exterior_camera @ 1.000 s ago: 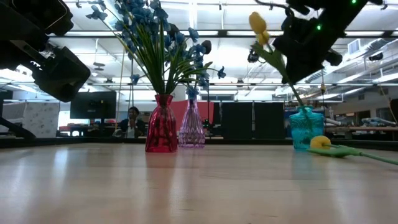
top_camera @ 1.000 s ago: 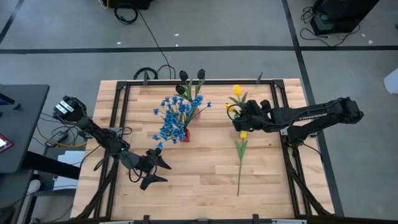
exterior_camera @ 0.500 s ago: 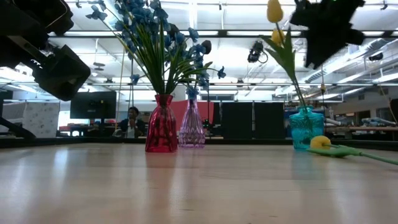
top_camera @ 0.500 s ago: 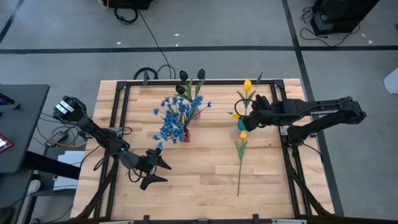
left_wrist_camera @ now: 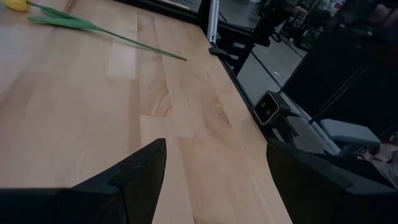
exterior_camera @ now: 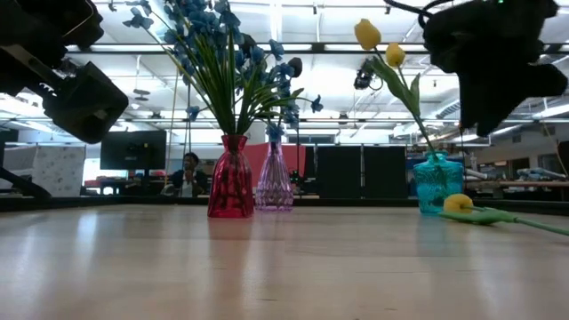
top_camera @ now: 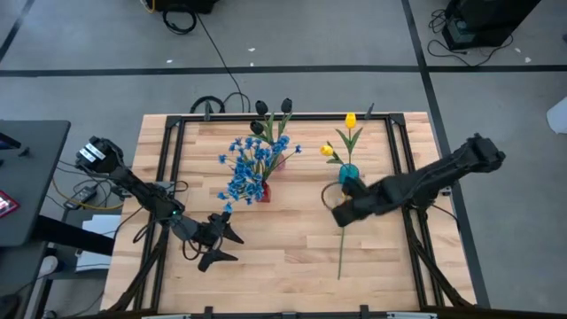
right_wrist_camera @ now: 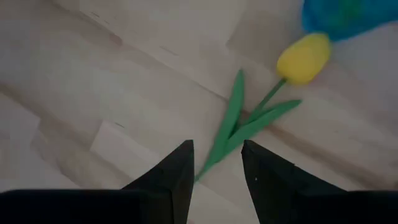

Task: Sort flowers into vase by color
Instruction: Put the yellow tulip into the blue vase

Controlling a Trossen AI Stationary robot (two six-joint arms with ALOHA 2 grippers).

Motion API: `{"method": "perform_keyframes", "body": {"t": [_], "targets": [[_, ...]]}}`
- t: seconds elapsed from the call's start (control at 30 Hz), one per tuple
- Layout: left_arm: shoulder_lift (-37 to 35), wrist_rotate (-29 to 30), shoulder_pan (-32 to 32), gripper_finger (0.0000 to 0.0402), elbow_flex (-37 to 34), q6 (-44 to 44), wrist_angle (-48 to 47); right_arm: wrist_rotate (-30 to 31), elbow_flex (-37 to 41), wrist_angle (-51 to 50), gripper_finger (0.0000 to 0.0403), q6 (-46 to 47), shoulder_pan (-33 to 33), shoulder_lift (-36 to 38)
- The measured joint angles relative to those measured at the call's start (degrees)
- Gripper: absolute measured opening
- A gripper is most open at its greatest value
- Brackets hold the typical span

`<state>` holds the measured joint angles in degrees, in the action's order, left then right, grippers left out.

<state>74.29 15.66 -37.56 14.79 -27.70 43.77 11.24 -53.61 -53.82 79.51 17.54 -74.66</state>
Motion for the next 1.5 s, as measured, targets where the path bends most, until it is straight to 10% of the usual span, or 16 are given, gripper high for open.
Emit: {"method": "perform_keyframes", "body": {"t": [0.5, 1.13, 1.5], "targets": [[0.0, 0.2, 0.0, 0.0282, 0.0, 2.1, -1.3, 0.3, 0.4, 5.3, 0.0124, 20.0, 10.2, -19.7], [0.0, 0.4, 0.0, 0.0282, 0.0, 2.1, -0.9, 2.6, 6.8, 16.2, 0.0124, 19.3, 9.1, -19.7], [0.0, 0.4, 0.0, 0.0282, 0.0, 2.1, -1.0, 3.1, 6.9, 14.8, 0.0024, 18.3, 9.2, -19.7]]}}
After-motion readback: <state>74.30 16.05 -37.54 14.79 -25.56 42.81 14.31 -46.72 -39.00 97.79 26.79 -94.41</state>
